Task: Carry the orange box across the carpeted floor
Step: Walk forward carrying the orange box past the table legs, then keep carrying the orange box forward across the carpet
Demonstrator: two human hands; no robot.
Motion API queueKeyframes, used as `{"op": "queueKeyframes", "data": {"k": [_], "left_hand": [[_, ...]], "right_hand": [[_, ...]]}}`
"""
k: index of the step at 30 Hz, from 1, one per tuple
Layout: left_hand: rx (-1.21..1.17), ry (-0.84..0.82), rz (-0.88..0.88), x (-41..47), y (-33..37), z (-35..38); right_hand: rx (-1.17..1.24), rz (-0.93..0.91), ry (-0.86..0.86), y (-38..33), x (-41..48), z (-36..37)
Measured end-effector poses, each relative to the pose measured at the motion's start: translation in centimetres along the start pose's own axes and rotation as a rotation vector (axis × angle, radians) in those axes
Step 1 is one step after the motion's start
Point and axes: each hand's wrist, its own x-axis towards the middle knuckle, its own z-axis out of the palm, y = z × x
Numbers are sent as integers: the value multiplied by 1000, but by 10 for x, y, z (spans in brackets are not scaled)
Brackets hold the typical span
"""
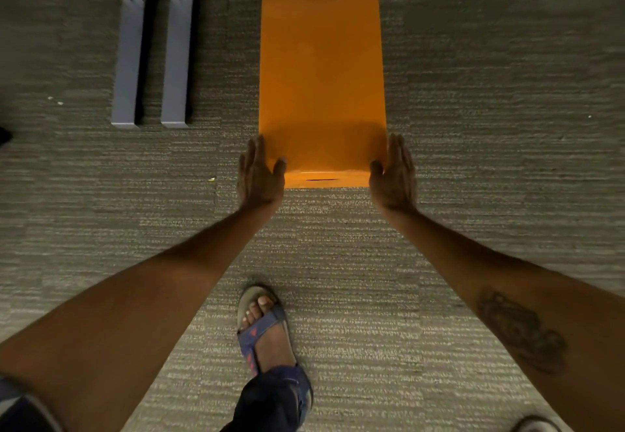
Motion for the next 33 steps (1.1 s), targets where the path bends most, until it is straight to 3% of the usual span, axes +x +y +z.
{"op": "queueKeyframes", "data": {"k": [3,8,16,27,33], "left_hand": [[72,30,-2,-8,1,0],[70,53,-159,-26,16,-10],[-59,129,-111,-9,21,-12],[-223,9,-229,30,9,12],[-221,-61,-129,46,-8,12]], "right_hand": [[-43,15,2,7,-5,-9],[-67,24,9,11,-12,-25],[16,46,6,4,1,-25],[291,173,-106,-5,28,4],[454,321,-40,-8,41,20]]}}
